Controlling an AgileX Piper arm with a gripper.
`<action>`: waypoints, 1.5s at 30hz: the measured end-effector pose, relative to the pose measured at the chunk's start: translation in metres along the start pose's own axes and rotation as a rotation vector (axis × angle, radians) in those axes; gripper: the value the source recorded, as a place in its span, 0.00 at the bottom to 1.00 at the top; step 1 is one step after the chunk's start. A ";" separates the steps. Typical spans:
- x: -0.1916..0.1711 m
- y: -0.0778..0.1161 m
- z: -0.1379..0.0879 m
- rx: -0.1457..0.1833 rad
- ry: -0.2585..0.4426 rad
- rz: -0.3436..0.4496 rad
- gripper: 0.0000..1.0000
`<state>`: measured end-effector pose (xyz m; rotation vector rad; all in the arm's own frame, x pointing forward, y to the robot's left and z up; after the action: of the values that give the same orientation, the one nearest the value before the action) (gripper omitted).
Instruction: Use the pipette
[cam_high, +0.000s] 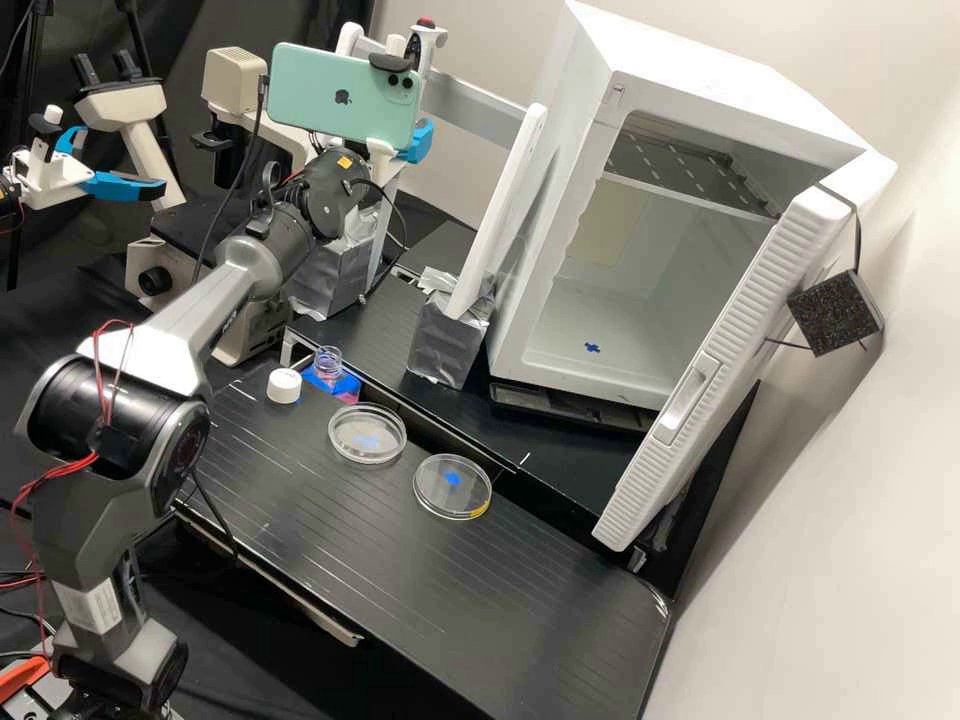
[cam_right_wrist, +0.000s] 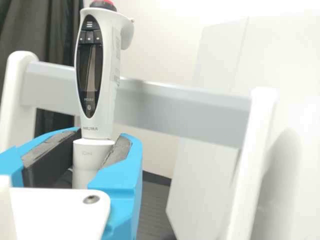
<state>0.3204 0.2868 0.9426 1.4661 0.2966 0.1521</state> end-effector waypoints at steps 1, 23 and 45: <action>0.000 0.001 0.000 -0.001 -0.003 0.003 0.00; 0.014 -0.019 0.001 0.084 0.023 -0.151 0.00; 0.015 -0.007 0.014 0.110 0.011 -0.114 0.00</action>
<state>0.3384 0.2766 0.9357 1.5528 0.4020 0.0522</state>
